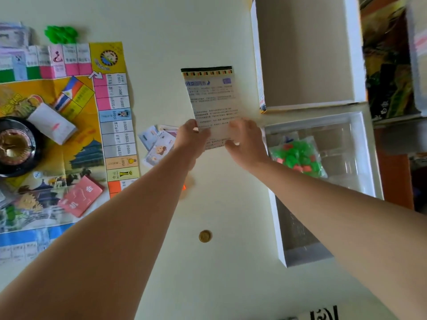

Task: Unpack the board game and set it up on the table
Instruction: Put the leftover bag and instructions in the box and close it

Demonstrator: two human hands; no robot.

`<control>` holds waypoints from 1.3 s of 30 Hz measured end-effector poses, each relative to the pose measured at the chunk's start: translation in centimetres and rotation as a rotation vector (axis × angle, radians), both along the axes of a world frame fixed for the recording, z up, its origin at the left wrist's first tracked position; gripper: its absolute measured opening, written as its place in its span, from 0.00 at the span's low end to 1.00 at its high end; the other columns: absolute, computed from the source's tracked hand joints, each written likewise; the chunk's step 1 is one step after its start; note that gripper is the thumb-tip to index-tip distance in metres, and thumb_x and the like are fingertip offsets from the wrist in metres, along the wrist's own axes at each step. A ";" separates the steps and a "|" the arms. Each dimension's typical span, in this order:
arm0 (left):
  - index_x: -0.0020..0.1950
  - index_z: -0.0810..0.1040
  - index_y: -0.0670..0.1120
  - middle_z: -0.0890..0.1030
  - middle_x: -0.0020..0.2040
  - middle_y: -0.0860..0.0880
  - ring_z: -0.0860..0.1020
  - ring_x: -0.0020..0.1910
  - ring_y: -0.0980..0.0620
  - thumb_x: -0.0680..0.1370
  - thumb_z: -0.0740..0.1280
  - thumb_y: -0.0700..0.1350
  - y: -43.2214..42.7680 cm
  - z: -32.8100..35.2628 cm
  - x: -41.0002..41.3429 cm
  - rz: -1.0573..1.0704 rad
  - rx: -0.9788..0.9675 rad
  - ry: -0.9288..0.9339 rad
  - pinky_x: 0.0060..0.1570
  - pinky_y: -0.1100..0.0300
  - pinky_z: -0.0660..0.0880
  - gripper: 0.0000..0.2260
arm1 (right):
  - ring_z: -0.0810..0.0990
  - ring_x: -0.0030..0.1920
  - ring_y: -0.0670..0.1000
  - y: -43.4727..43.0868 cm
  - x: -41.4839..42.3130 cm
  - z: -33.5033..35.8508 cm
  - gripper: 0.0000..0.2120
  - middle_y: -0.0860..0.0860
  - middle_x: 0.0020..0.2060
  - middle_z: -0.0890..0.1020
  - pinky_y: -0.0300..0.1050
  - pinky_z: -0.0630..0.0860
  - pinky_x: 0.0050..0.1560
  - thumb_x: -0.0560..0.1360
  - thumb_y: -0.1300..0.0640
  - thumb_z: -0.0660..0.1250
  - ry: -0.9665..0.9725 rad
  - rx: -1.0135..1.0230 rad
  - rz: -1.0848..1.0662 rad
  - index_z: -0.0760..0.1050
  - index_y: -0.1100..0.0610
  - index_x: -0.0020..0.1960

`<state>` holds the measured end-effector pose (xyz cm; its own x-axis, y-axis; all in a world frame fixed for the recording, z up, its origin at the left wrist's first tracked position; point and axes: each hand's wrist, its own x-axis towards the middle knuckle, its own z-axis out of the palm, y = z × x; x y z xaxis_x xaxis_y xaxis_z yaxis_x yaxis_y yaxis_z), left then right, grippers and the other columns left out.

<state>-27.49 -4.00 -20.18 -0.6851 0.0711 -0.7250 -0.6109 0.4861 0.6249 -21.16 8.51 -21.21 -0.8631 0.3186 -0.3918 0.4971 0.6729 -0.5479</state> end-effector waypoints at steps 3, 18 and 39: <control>0.50 0.74 0.48 0.75 0.38 0.54 0.71 0.35 0.57 0.77 0.60 0.36 -0.3 1.3 0.8 -0.059 0.042 0.123 0.24 0.75 0.65 0.09 | 0.73 0.60 0.56 -0.2 -0.4 1.0 0.24 0.57 0.59 0.76 0.53 0.72 0.61 0.71 0.52 0.65 0.063 -0.161 -0.221 0.70 0.60 0.64; 0.51 0.77 0.46 0.75 0.48 0.48 0.76 0.47 0.46 0.71 0.70 0.38 -6.5 1.2 20.1 -0.321 -0.466 0.099 0.41 0.61 0.65 0.11 | 0.80 0.51 0.52 0.6 8.1 3.3 0.12 0.52 0.54 0.80 0.44 0.78 0.46 0.76 0.58 0.64 -0.040 -0.372 -0.454 0.73 0.59 0.59; 0.42 0.79 0.45 0.81 0.32 0.49 0.78 0.28 0.52 0.73 0.72 0.45 -5.6 1.8 22.7 -0.145 -0.338 0.118 0.33 0.61 0.75 0.04 | 0.80 0.45 0.42 1.8 14.1 6.0 0.12 0.49 0.50 0.82 0.34 0.77 0.42 0.75 0.63 0.63 0.033 -0.667 -0.414 0.75 0.57 0.57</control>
